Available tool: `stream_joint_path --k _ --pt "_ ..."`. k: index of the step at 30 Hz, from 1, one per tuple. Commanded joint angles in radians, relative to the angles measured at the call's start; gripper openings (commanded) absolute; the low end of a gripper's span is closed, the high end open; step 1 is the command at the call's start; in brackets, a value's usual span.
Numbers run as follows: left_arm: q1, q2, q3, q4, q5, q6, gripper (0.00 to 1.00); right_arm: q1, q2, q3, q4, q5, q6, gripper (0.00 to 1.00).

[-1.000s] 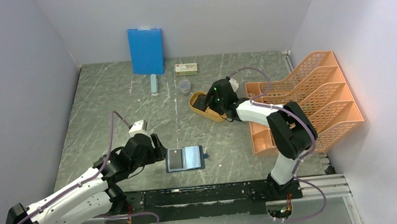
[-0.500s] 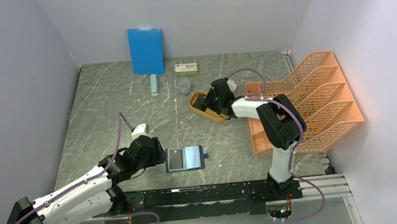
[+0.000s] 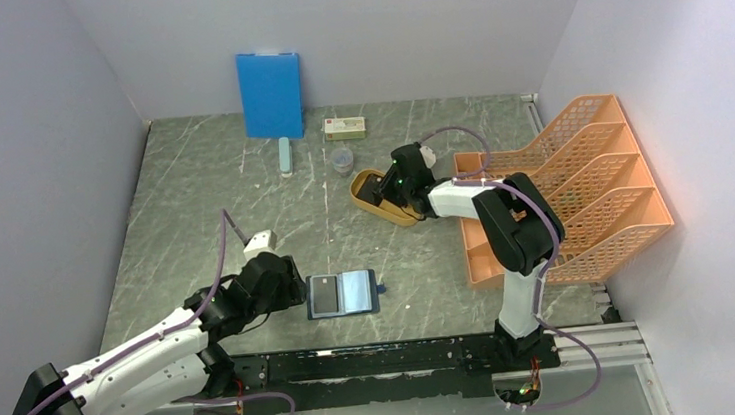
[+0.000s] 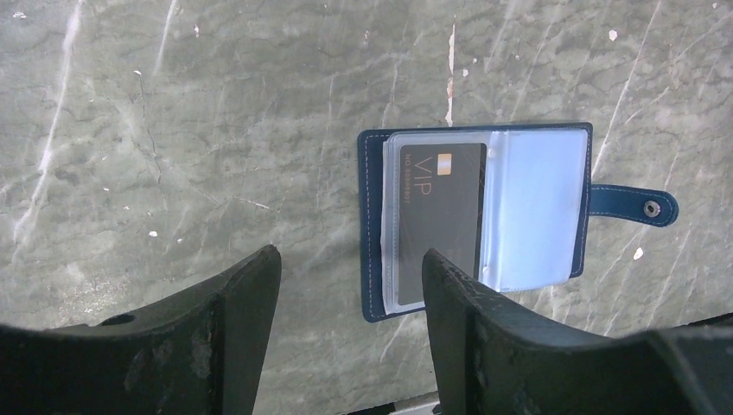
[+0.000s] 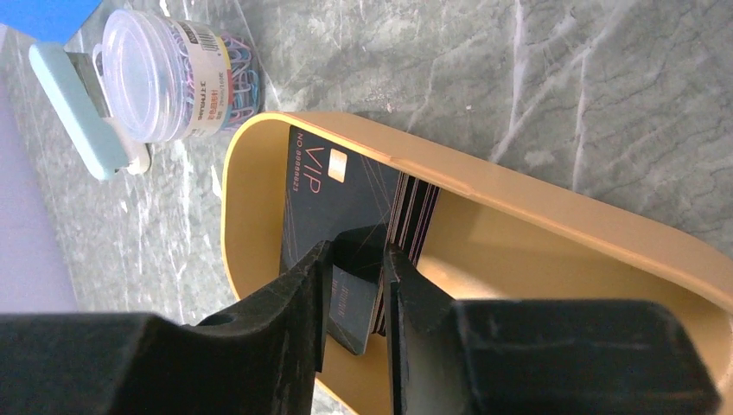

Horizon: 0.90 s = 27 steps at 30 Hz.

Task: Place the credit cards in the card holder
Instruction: Pick up the credit card from the storage box.

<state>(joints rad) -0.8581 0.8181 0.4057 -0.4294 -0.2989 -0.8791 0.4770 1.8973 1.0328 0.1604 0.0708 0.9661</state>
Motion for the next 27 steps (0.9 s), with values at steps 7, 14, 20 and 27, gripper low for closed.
stream_joint_path --k 7,14,20,27 --pt "0.002 -0.004 -0.005 0.029 -0.002 -0.003 0.65 -0.020 -0.017 -0.061 0.022 -0.005 -0.003 0.28" --pt "0.002 0.000 -0.011 0.032 0.002 -0.006 0.65 -0.029 -0.032 -0.083 0.025 -0.012 -0.006 0.32" --pt "0.003 0.003 -0.013 0.035 0.005 -0.006 0.65 -0.036 -0.035 -0.093 0.037 -0.022 -0.002 0.46" --pt "0.003 0.004 -0.016 0.035 0.007 -0.008 0.65 -0.041 -0.034 -0.096 0.051 -0.039 -0.002 0.39"
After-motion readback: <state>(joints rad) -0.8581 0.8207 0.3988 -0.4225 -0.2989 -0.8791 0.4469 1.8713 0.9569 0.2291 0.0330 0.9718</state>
